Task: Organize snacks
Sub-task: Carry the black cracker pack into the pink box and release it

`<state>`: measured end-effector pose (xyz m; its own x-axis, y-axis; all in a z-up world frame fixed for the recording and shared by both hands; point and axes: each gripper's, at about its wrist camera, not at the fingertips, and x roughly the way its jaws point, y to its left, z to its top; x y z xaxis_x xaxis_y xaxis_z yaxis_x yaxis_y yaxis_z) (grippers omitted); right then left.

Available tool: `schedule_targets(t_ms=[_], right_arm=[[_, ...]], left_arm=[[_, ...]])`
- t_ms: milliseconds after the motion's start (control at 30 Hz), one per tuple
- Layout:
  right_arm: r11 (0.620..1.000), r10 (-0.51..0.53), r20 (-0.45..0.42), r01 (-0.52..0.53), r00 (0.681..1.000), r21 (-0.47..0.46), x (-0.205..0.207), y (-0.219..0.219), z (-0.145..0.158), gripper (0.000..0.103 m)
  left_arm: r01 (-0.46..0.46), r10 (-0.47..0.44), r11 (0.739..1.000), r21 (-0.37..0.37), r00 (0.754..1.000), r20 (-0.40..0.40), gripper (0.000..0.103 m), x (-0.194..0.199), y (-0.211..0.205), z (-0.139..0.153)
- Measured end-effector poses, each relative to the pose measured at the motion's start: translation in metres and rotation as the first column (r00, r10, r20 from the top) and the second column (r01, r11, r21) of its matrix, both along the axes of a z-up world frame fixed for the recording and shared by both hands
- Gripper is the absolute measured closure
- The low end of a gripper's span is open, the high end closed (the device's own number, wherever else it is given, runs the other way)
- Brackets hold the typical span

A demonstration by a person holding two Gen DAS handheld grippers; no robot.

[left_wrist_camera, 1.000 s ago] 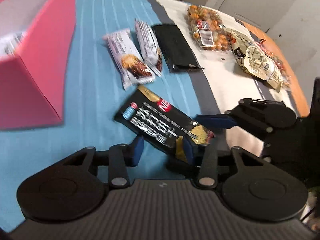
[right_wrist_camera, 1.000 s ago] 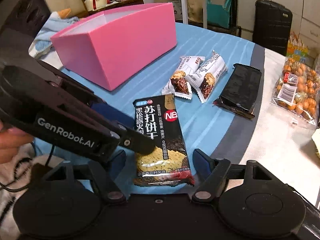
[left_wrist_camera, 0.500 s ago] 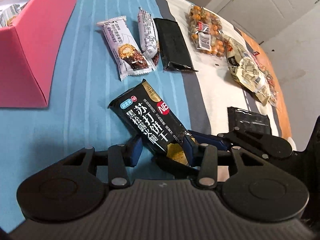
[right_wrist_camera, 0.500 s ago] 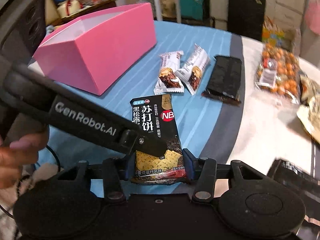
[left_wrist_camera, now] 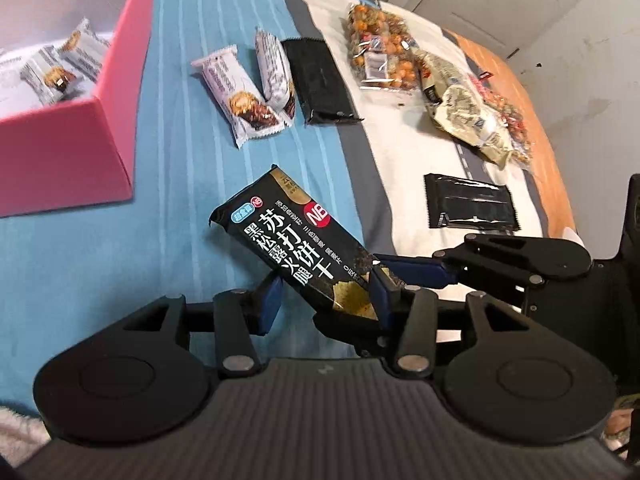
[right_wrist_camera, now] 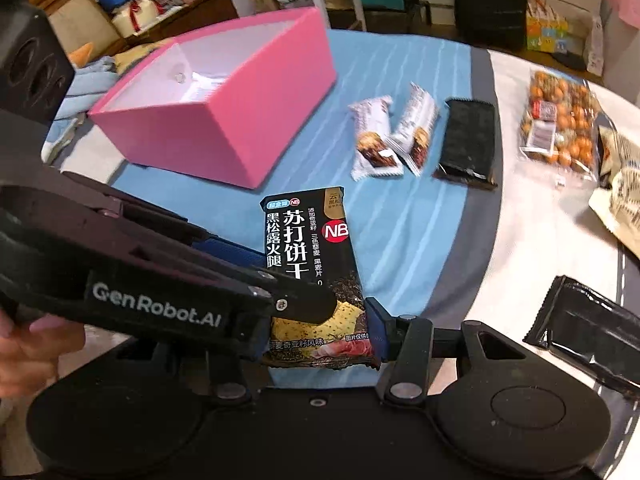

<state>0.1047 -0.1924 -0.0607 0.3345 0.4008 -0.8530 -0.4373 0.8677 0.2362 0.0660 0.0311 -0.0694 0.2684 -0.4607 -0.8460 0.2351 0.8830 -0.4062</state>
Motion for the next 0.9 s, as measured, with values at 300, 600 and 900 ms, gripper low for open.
schedule_targets(t_ms=[300,600,900], right_arm=[[0.995,0.063,0.179,-0.049,0.982,-0.081,-0.011,0.028,0.059,0.049],[0.973,0.223,0.33,-0.191,0.917,-0.127,0.023,0.085,0.106,0.049],[0.948,0.308,0.275,-0.319,0.911,-0.006,0.105,0.168,0.084,0.049]], left_arm=[[0.0,0.004,0.999,-0.041,0.994,0.113,0.054,-0.009,0.023,0.059],[-0.122,0.139,0.989,-0.087,0.961,0.24,0.052,0.004,0.085,0.111],[-0.332,0.324,0.943,0.003,0.921,0.218,0.048,0.065,0.163,0.107]])
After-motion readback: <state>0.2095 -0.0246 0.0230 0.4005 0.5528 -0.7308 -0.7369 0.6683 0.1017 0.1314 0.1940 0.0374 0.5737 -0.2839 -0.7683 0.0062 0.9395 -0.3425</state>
